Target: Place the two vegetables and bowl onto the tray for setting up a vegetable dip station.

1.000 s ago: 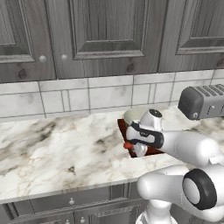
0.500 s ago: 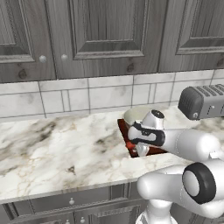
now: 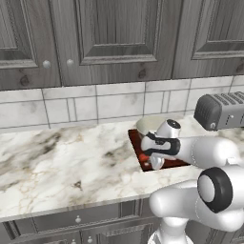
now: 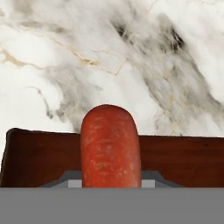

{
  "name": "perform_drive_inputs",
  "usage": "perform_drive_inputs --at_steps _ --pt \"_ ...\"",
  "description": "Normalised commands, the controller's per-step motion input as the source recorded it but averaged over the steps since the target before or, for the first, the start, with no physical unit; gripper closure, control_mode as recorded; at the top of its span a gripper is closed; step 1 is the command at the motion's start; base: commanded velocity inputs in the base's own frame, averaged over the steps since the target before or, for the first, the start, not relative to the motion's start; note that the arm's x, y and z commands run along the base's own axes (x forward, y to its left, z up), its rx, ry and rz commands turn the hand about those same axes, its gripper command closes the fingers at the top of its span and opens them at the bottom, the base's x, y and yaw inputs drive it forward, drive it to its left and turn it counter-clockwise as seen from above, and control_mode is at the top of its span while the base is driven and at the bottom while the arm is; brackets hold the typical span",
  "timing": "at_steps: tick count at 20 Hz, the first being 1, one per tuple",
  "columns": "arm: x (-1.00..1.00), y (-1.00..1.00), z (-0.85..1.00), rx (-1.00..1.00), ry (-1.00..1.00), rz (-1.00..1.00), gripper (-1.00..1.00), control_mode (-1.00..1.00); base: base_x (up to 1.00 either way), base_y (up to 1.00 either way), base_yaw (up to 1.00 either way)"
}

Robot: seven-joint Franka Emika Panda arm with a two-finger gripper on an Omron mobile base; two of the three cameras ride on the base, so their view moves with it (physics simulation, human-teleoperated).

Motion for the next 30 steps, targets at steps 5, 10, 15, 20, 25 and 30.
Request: perform_drive_inputs --at_steps 5,10,15,20,25,30 --pt "0.03 -0.08 -0.07 0.0 0.02 0.0 1.0 -1.0 0.0 0.0 0.0" --pt "0.0 -0.04 -0.06 0.0 0.03 -0.01 1.0 -1.0 0.0 0.0 0.0" --pt "0.0 -0.01 -0.06 0.0 0.05 -0.03 -1.0 -1.0 0.0 0.0 0.0" --pt "0.0 0.0 -0.05 0.0 0.06 -0.04 -1.0 -1.0 0.0 0.0 0.0" --pt "0.0 -0.01 0.0 0.0 0.01 -0.04 -1.0 -1.0 0.0 0.0 0.0" --pt "-0.01 0.0 0.0 0.0 0.0 -0.05 -1.0 -1.0 0.0 0.0 0.0"
